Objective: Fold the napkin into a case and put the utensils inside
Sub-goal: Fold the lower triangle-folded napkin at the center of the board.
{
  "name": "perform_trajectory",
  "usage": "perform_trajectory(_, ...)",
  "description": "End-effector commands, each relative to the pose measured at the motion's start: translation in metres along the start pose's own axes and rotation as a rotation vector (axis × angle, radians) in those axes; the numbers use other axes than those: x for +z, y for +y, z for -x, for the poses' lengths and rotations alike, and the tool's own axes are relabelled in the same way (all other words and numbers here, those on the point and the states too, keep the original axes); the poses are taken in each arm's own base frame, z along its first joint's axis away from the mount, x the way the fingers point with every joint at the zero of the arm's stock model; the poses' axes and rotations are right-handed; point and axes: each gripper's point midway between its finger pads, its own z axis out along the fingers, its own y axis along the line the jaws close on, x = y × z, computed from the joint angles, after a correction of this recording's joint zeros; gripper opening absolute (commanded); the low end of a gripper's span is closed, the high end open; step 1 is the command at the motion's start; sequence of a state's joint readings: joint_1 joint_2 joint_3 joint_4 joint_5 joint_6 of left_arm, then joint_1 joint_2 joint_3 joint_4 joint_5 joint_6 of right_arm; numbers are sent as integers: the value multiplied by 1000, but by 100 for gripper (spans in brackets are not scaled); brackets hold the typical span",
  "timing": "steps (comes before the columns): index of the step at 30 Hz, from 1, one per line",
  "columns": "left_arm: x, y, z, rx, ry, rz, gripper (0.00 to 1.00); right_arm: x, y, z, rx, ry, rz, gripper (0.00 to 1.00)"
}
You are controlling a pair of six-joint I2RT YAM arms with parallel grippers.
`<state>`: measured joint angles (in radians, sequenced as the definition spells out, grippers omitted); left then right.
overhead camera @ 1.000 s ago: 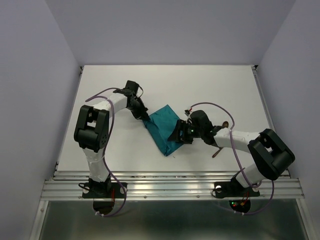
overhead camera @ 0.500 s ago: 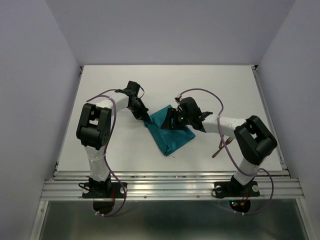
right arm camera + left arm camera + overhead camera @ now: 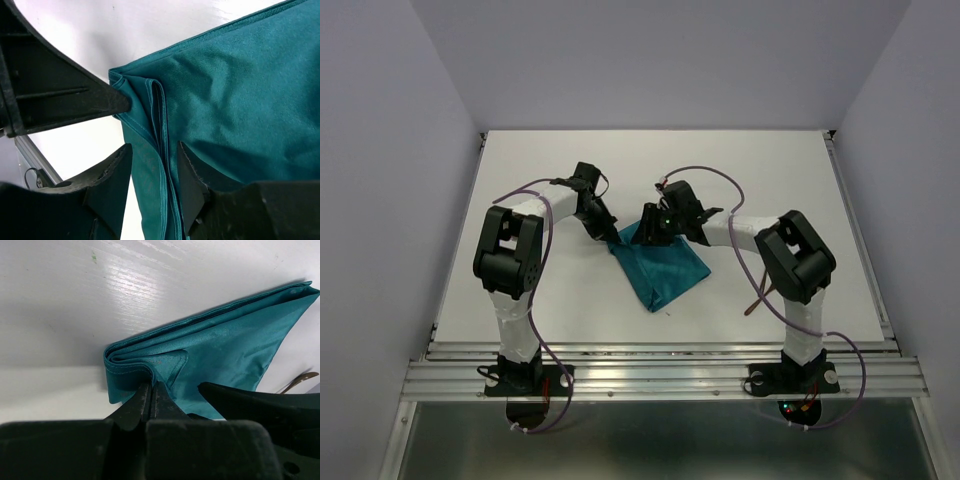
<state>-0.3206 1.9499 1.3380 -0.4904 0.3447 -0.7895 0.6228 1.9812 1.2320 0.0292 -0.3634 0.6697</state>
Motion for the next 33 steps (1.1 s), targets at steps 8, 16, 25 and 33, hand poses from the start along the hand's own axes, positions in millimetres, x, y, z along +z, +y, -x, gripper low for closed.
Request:
perform_trajectory(8,-7,-10,5,18,-8,-9,0,18,12,7,-23,29,85,47)
perform_trajectory(16,-7,-9,4,20,-4,-6,0,28,12,10,-23,40,96,39)
perform_trajectory(25,-7,-10,4,23,-3,-7,0,33,15,21,-12,11,88,37)
perform_trajectory(33,-7,-10,5,22,-4,-6,0,36,14,25,10,-2,78,41)
